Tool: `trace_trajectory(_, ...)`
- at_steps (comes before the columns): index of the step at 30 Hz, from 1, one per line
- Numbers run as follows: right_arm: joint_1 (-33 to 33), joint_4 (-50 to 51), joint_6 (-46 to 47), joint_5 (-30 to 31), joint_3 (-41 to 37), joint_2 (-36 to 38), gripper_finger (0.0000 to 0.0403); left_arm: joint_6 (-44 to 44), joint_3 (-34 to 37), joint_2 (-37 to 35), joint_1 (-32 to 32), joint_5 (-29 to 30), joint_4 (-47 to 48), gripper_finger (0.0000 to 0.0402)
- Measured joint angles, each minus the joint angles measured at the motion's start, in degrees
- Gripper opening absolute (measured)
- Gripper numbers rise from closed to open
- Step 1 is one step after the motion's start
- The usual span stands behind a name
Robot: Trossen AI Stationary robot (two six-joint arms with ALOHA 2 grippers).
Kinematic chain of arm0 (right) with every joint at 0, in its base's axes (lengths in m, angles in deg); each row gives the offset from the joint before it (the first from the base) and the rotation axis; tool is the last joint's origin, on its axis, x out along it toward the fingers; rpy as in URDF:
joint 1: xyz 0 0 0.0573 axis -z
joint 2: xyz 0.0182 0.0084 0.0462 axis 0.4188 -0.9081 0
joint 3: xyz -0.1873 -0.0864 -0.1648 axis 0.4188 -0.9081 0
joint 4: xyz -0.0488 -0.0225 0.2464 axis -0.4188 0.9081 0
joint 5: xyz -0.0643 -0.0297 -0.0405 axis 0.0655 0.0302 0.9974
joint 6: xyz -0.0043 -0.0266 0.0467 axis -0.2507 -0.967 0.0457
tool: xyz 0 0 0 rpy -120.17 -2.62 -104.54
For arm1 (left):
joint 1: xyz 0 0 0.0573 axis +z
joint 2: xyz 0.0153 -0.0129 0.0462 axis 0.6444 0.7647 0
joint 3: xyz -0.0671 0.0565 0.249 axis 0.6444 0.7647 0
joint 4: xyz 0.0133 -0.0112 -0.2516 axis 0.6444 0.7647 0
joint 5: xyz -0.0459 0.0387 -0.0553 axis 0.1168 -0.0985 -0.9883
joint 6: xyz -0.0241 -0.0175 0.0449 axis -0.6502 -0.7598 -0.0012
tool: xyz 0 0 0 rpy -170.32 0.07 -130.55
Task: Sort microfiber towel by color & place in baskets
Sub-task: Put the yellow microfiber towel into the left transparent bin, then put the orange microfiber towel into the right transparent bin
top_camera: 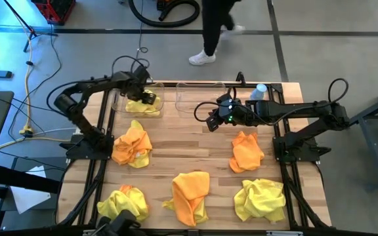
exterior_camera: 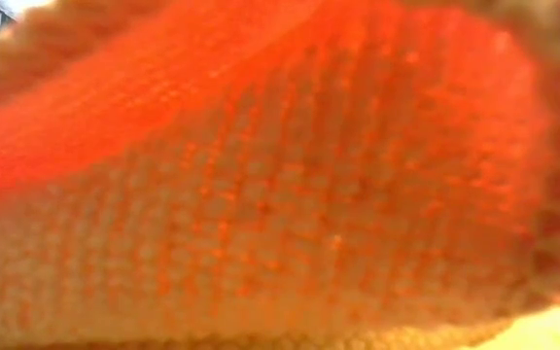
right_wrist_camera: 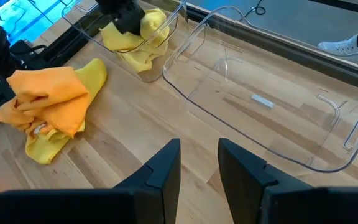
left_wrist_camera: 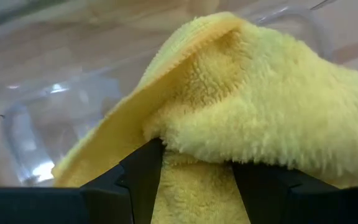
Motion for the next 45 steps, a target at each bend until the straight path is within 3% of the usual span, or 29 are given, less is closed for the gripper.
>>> trace_trajectory(5, 0.0, 0.2, -0.1, 0.0, 0.0, 0.0, 0.0103, -1.8, 0.0, -0.2, 0.0, 0.0, -0.2, 0.0181)
trace_trajectory(11, 0.0, 3.7, 1.4, 0.0, 0.0, 0.0, 0.0103, -2.0, 0.0, -7.8, 0.0, 0.0, 1.4, 0.0181)
trace_trajectory(18, -1.1, 21.5, 17.6, -0.8, -0.1, 0.0, 0.0103, -1.4, 0.0, -23.3, -1.7, 0.1, 4.0, 0.0181)
trace_trajectory(23, -3.0, 30.5, 30.6, -3.5, -6.1, 0.0, 0.0103, -0.1, 0.0, -32.9, -7.2, 0.1, 4.8, 0.0181)
trace_trajectory(28, -5.4, 24.9, 38.3, -14.5, -16.0, 0.0, 0.0110, -1.7, 0.0, -39.0, -12.5, 0.1, 4.6, 0.0181)
trace_trajectory(32, -8.8, 20.0, 45.2, -19.9, -22.2, 0.0, 0.0128, -2.9, 0.0, -41.7, -15.3, 0.3, 4.6, 0.0181)
trace_trajectory(41, -16.2, 8.9, 56.4, -23.5, -34.1, 0.0, 0.0173, -2.1, 0.0, -43.0, -20.2, 0.1, 4.6, 0.0181)
trace_trajectory(45, -16.8, 4.4, 57.4, -23.4, -37.8, 0.5, 0.0150, -0.8, 0.0, -43.0, -22.4, -0.4, 4.5, 0.0181)
